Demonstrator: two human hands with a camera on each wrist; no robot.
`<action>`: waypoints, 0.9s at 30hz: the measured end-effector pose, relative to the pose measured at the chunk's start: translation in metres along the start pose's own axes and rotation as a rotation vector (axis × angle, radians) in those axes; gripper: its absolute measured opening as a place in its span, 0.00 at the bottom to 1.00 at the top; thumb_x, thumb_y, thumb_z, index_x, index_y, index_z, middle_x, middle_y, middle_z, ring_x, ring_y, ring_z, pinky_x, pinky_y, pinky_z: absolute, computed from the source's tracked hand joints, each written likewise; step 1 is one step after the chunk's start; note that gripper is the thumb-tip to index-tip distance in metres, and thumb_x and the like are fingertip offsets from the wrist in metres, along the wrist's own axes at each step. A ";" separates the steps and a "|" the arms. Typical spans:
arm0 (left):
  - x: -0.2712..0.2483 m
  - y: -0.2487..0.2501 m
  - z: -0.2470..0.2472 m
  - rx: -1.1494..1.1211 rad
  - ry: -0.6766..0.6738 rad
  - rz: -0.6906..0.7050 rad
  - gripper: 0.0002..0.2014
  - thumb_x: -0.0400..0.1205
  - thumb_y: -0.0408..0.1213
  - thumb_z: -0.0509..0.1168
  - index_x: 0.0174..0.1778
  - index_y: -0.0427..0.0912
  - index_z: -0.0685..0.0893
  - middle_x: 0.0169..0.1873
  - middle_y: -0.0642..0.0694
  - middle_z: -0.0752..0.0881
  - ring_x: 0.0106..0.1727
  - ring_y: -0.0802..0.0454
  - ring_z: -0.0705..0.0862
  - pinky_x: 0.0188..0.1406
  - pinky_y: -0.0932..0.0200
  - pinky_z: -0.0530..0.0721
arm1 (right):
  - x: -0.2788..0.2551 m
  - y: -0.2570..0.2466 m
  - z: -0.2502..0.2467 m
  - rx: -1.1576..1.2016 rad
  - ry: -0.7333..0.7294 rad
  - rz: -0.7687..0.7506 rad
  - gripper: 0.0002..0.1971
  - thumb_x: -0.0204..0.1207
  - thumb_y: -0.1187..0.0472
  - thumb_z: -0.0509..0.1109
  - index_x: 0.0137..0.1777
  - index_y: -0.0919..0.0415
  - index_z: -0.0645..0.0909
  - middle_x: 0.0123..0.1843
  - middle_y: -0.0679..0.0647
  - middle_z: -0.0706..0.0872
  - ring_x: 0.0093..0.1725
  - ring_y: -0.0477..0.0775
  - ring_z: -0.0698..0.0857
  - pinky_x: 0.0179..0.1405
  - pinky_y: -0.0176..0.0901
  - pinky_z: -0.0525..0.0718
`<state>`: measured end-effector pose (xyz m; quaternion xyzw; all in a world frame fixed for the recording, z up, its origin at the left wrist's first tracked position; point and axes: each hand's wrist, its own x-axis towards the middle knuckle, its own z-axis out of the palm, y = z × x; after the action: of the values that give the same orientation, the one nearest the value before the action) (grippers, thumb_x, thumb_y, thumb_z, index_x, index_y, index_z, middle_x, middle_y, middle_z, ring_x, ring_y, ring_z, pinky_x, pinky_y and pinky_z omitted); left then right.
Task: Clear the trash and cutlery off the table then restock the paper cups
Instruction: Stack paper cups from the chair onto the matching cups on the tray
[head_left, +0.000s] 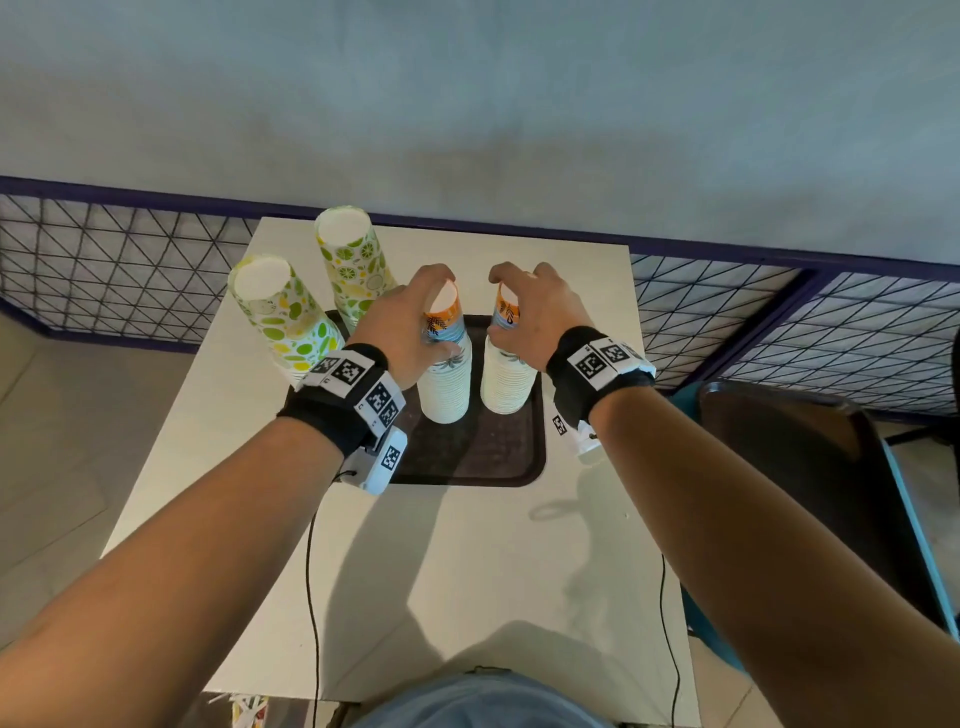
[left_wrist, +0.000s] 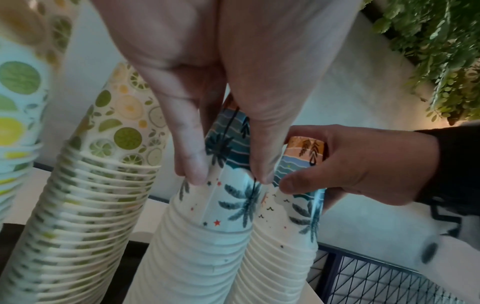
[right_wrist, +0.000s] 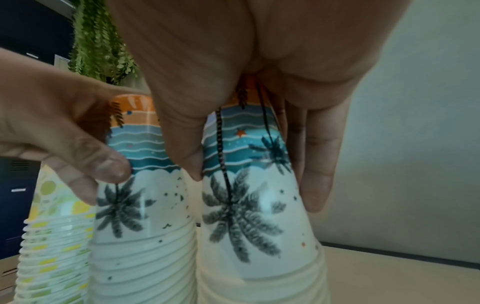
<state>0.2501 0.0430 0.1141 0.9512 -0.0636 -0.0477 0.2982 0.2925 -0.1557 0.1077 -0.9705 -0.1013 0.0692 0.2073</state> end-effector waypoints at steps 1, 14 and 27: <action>0.003 0.000 0.000 0.008 -0.002 0.006 0.37 0.76 0.37 0.81 0.76 0.54 0.68 0.63 0.43 0.87 0.61 0.39 0.87 0.61 0.42 0.87 | -0.002 0.001 0.000 0.003 -0.004 0.003 0.30 0.74 0.53 0.77 0.74 0.42 0.69 0.61 0.56 0.75 0.55 0.65 0.85 0.49 0.51 0.89; 0.017 -0.005 -0.004 0.051 -0.057 0.038 0.43 0.77 0.35 0.81 0.84 0.58 0.65 0.71 0.41 0.85 0.68 0.38 0.85 0.67 0.43 0.85 | -0.008 -0.001 0.004 0.058 0.010 0.057 0.32 0.75 0.51 0.77 0.75 0.36 0.66 0.66 0.56 0.74 0.61 0.67 0.86 0.54 0.60 0.91; -0.014 0.007 -0.076 -0.031 0.146 0.037 0.53 0.73 0.57 0.82 0.90 0.57 0.59 0.75 0.38 0.78 0.75 0.43 0.80 0.75 0.40 0.81 | -0.009 -0.040 -0.036 0.146 0.196 -0.069 0.39 0.76 0.44 0.66 0.86 0.48 0.58 0.79 0.60 0.67 0.73 0.68 0.72 0.63 0.60 0.80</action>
<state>0.2455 0.0822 0.1811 0.9460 -0.0588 0.0262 0.3177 0.2835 -0.1356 0.1575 -0.9509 -0.1088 -0.0261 0.2885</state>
